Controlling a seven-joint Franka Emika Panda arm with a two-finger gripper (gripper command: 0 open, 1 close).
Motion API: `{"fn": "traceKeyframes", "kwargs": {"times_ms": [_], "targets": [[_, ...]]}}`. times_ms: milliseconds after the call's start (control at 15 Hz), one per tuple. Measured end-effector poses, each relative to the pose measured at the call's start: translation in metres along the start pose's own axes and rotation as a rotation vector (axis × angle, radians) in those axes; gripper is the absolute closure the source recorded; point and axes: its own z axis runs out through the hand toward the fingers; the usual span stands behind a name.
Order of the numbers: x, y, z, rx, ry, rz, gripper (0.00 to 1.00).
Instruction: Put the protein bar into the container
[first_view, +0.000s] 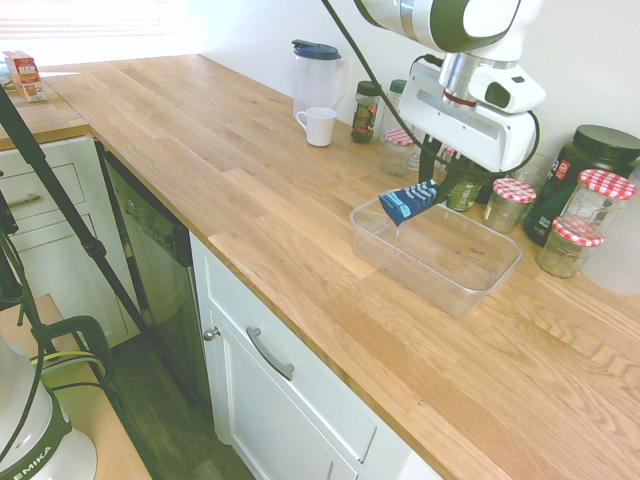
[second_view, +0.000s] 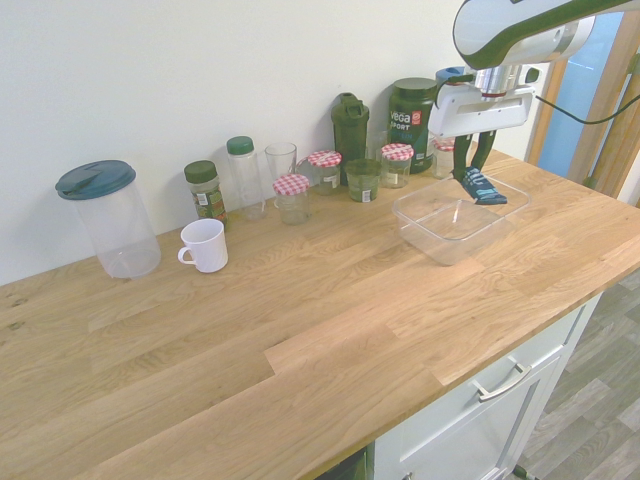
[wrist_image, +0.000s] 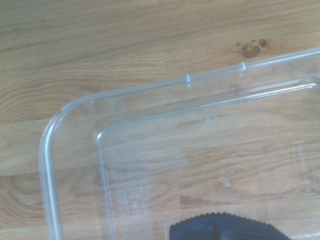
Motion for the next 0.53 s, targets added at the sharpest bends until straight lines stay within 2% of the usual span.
{"fn": "traceKeyframes", "kwargs": {"times_ms": [533], "targets": [[0.015,0.007,0.019,-0.005,-0.007,-0.019,1.0]]}}
